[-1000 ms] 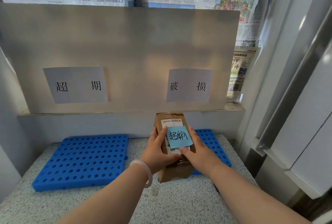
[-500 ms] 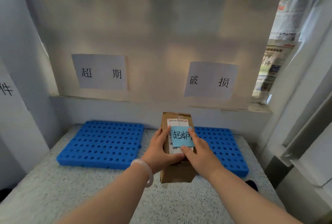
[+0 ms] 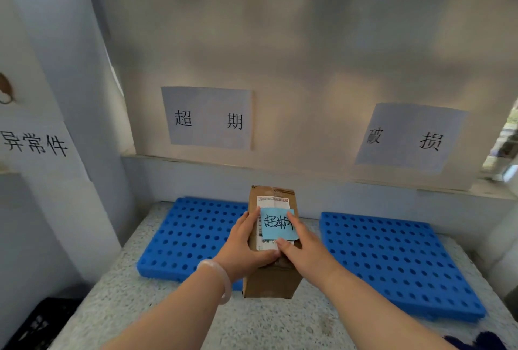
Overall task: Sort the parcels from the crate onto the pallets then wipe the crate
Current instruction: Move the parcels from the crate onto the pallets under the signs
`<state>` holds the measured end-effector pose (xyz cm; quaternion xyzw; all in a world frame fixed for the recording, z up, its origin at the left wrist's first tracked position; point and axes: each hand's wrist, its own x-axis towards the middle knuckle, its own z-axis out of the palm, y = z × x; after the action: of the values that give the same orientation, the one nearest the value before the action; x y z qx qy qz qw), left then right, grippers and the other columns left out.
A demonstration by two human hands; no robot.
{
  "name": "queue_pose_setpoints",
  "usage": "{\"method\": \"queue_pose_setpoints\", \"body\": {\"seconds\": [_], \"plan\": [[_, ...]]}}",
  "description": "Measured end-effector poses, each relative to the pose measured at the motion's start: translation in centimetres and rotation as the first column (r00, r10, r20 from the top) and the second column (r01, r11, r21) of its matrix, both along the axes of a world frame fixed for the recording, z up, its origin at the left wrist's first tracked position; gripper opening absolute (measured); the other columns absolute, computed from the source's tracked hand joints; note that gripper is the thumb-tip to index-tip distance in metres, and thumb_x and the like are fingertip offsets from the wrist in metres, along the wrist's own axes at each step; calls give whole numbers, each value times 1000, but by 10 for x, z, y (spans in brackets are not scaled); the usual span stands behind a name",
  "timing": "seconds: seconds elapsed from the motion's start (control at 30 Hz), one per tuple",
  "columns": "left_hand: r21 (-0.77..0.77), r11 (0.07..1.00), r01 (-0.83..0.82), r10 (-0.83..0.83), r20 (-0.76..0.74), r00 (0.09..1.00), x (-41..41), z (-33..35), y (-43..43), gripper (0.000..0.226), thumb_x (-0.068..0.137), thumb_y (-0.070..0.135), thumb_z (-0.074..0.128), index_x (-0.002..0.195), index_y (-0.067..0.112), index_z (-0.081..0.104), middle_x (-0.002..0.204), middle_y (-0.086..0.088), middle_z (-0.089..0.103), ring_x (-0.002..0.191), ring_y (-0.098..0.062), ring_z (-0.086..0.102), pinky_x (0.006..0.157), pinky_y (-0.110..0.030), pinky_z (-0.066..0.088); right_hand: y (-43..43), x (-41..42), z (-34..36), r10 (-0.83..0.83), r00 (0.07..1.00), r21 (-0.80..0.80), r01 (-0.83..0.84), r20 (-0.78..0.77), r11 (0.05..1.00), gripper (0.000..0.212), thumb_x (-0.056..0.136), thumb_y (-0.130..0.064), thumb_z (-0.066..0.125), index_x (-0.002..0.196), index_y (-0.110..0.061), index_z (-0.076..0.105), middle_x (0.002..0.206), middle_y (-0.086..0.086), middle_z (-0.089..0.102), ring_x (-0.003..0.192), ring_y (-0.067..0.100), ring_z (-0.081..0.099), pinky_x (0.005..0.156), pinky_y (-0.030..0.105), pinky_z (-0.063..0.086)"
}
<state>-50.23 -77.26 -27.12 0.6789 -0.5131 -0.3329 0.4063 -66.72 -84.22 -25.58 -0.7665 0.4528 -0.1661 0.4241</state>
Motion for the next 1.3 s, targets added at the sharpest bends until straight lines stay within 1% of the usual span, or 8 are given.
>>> {"method": "queue_pose_setpoints", "body": {"seconds": [0.27, 0.37, 0.5, 0.63, 0.87, 1.1, 1.2, 1.3], "plan": [[96, 994, 49, -53, 40, 998, 101, -28, -16, 126, 48, 75, 70, 152, 43, 6, 161, 10, 3, 149, -12, 5, 122, -42, 19, -11, 100, -24, -20, 999, 59, 21, -27, 998, 67, 98, -40, 55, 153, -42, 18, 138, -4, 36, 116, 7, 40, 104, 29, 42], [119, 990, 76, -79, 25, 997, 127, -40, -27, 125, 51, 70, 73, 152, 43, 5, 162, 10, 0, 149, -10, 1, 122, -41, 16, -18, 126, -34, -37, 998, 80, 41, -51, 996, 69, 97, -40, 56, 154, -42, 17, 131, -10, 36, 115, 6, 41, 102, 30, 45], [135, 986, 101, -103, 9, 995, 157, -54, -43, 121, 62, 58, 79, 153, 39, 2, 162, 9, -1, 150, -9, -4, 123, -39, 13, -32, 158, -46, -47, 995, 89, 55, -92, 994, 71, 96, -41, 57, 153, -44, 15, 144, -7, 34, 115, 6, 40, 104, 32, 45], [158, 983, 89, -94, 24, 995, 189, -65, -57, 125, 51, 68, 70, 151, 43, 1, 162, 8, 2, 150, -10, -4, 123, -37, 13, -47, 192, -57, -21, 994, 123, 35, -108, 992, 73, 98, -38, 55, 155, -41, 10, 149, -6, 31, 114, 3, 35, 99, 23, 37], [182, 983, 32, -30, -11, 999, 256, -91, -67, 126, 50, 65, 73, 153, 39, 5, 161, 8, 6, 150, -12, 1, 122, -41, 18, -66, 261, -80, 48, 991, 185, -24, -125, 982, 77, 97, -37, 57, 156, -40, 7, 152, -7, 28, 129, 7, 36, 103, 24, 36], [235, 972, 12, -29, 68, 997, 317, -109, -69, 119, 64, 48, 81, 150, 40, -1, 157, 13, 1, 150, -9, -7, 119, -24, 7, -75, 320, -105, 137, 982, 195, -111, -128, 975, 80, 97, -35, 59, 156, -38, 6, 157, -9, 18, 139, 9, 27, 111, 26, 31], [248, 969, -2, -11, 51, 999, 338, -116, -73, 115, 55, 60, 74, 140, 55, -4, 158, 14, -1, 150, -11, 0, 122, -32, 13, -80, 338, -115, 157, 982, 193, -135, -101, 972, 80, 97, -35, 58, 155, -41, 3, 160, -13, 7, 137, 4, 25, 113, 26, 31], [276, 961, 29, -54, 85, 995, 359, -121, -81, 117, 65, 53, 81, 145, 53, -4, 162, 10, 0, 150, -14, 4, 122, -35, 16, -90, 352, -122, 173, 981, 197, -154, -85, 968, 81, 97, -38, 58, 154, -44, 1, 160, -16, 2, 139, 5, 22, 112, 26, 32]]}}
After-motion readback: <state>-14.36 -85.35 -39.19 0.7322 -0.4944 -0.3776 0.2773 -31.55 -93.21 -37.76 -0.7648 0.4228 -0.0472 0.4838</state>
